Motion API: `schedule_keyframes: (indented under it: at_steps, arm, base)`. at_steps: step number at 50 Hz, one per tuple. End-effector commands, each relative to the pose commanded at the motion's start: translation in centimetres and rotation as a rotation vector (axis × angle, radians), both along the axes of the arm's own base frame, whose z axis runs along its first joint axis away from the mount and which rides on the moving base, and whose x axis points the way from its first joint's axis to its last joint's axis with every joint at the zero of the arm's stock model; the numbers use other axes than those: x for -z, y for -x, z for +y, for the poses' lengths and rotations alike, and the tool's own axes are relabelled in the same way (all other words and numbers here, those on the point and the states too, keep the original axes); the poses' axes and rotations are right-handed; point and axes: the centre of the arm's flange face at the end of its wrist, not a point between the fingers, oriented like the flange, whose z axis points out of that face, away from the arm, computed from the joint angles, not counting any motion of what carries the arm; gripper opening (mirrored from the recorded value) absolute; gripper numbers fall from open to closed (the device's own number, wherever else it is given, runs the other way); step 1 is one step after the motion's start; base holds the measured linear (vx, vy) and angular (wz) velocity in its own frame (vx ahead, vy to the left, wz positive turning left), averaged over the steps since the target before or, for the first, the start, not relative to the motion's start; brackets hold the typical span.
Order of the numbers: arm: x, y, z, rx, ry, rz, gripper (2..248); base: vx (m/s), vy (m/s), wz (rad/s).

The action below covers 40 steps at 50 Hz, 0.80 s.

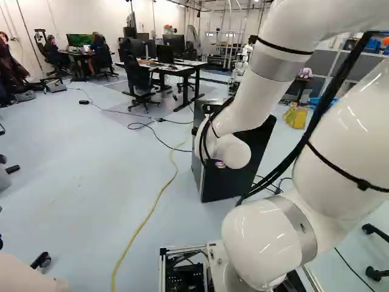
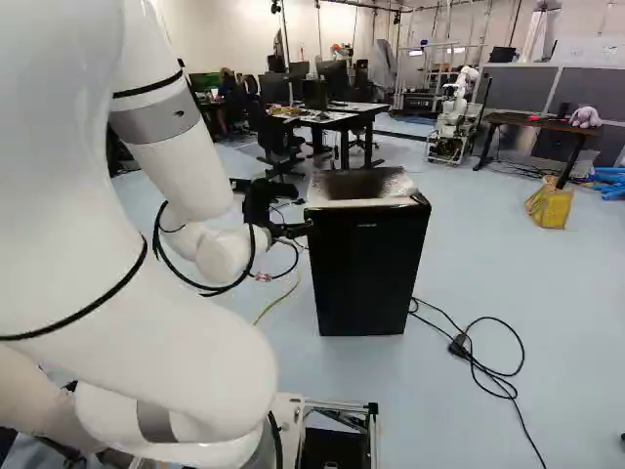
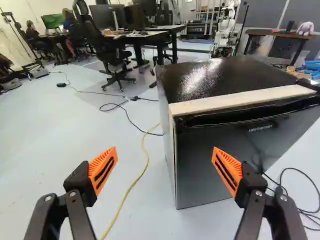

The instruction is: Grab a drink from the fridge

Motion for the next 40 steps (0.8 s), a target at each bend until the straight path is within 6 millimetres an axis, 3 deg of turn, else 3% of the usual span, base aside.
schedule_keyframes:
  at_steps: [40]
  arm:
    - [2.8, -4.3, 3.5, 0.128, -0.006, -0.032, 247]
  base:
    - [0.0, 0.0, 0.0]
